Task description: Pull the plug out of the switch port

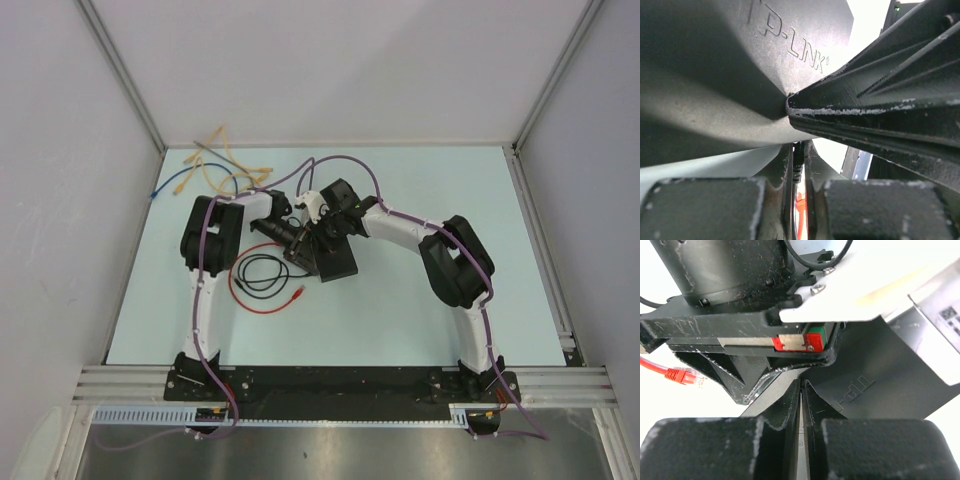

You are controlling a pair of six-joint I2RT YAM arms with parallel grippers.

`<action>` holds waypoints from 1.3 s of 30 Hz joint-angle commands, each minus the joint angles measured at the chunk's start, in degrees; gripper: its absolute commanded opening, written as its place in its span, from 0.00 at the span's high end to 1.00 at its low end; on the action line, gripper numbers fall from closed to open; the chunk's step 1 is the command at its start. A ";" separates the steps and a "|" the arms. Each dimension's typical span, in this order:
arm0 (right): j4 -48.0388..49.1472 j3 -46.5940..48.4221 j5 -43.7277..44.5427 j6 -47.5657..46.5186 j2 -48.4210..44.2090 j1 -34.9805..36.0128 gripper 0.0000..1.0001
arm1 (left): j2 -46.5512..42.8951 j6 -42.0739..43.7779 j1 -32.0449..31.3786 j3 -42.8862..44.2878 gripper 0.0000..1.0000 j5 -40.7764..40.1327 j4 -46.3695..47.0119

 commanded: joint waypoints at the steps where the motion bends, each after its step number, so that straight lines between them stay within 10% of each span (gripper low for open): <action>1: -4.49 -0.77 1.82 -0.54 2.67 -0.28 0.91 | -0.79 3.46 0.27 2.06 1.00 -4.48 -0.89; 8: -4.66 -0.42 1.73 -0.54 2.76 -0.46 0.91 | -9.40 -13.66 0.10 -15.17 1.00 -14.67 17.92; 17: -4.58 -0.77 1.64 -0.63 2.23 -0.19 0.91 | -2.48 -10.78 3.26 4.59 1.00 -15.83 6.33; 27: -4.31 -1.38 2.17 -1.07 2.05 -0.19 0.91 | -9.32 -7.61 3.79 -9.29 1.00 -12.93 11.24; 39: -4.14 -0.94 2.00 -0.98 2.49 -0.46 0.90 | -4.85 -5.15 4.23 3.62 1.00 -12.76 3.44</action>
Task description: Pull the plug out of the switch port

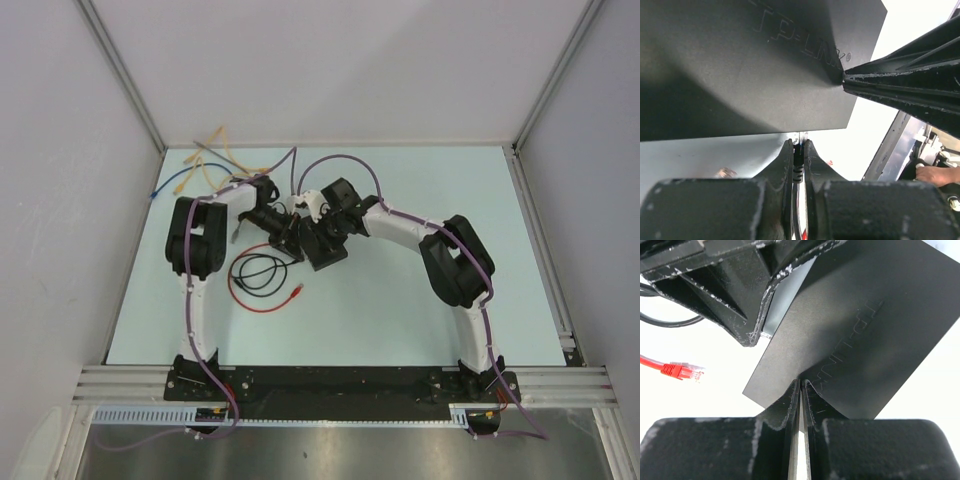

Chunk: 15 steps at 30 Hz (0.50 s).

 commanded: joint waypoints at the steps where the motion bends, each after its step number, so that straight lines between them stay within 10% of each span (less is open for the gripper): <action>1: -4.16 -1.38 1.91 -0.67 2.32 -0.35 0.90 | 1.17 3.79 0.95 4.92 1.00 0.40 -3.05; 15: -3.81 0.55 1.82 -0.41 3.55 -1.67 0.88 | 0.02 1.43 8.68 8.06 1.00 -20.93 -7.73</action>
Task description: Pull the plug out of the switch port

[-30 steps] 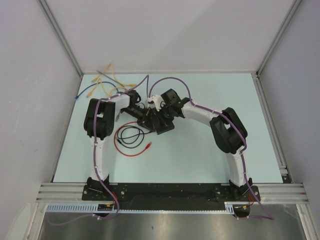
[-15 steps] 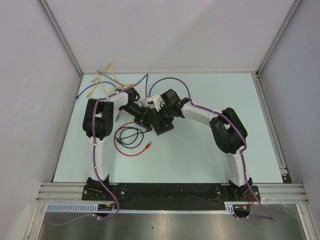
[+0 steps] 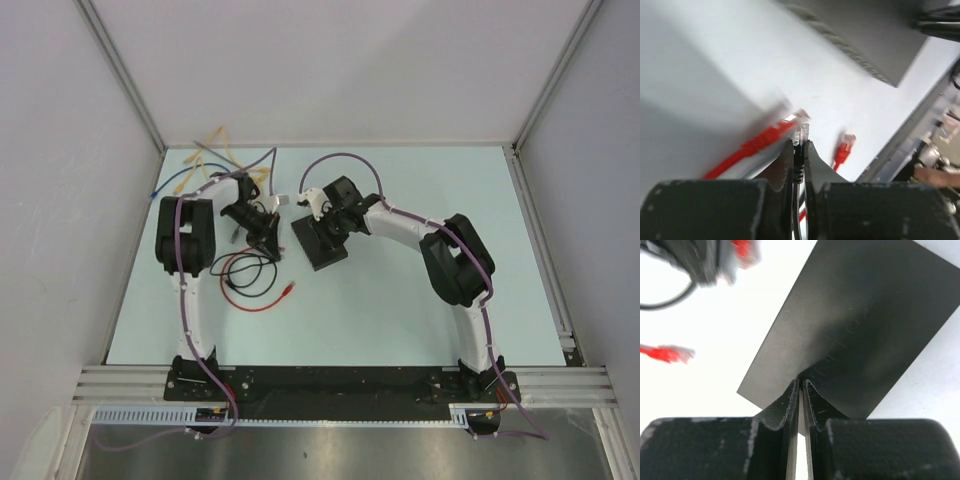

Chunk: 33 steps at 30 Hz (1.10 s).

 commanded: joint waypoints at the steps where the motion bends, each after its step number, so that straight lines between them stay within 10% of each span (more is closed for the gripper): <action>1: -3.94 0.70 1.82 -0.43 3.70 -0.84 0.88 | -0.44 -3.23 3.16 6.31 1.00 -14.25 2.91; 10: -4.03 1.76 2.26 -0.43 3.97 -1.28 0.88 | 6.69 -10.79 3.42 23.72 0.86 -37.03 6.25; 15: -3.85 0.80 3.23 -1.05 3.18 -1.28 0.88 | 5.72 -10.63 3.95 28.55 0.82 -31.34 7.48; 21: -3.76 0.27 4.10 -0.87 2.21 -1.01 0.88 | -1.12 -6.67 3.34 30.93 0.56 -7.34 6.87; 33: -5.16 7.98 -7.29 -3.23 -0.35 -0.14 0.76 | -14.39 -12.90 2.45 23.47 0.29 -22.60 11.08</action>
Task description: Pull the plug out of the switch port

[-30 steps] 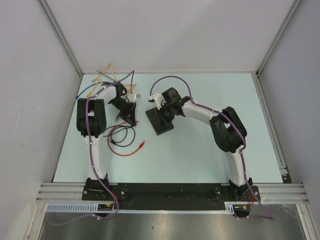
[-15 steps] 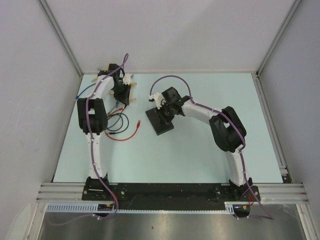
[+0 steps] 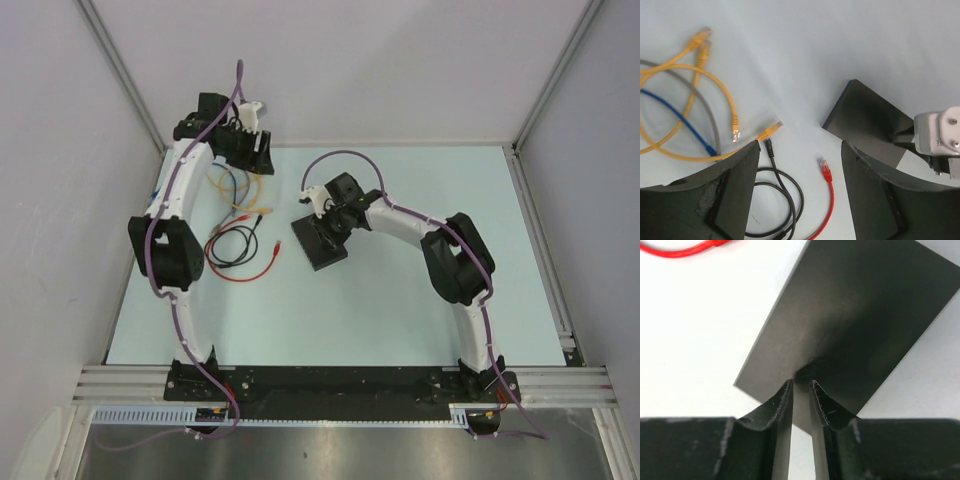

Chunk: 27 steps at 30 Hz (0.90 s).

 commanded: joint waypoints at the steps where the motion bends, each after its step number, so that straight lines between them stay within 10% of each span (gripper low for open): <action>1: -3.46 7.56 -7.84 -4.14 1.98 0.76 0.78 | -5.68 -5.17 0.40 -4.97 0.28 -9.78 2.89; 10: -4.97 16.62 -19.54 -5.74 9.21 3.84 0.85 | -8.41 -5.26 1.10 -10.07 0.28 -12.26 3.07; 16: 7.42 14.96 -3.66 10.43 11.33 4.10 0.93 | -9.82 -5.35 1.10 -12.80 0.28 -11.47 3.24; 27: 7.78 8.98 17.64 9.31 9.92 0.33 0.94 | -8.86 -4.82 0.31 -12.89 0.28 -11.91 3.51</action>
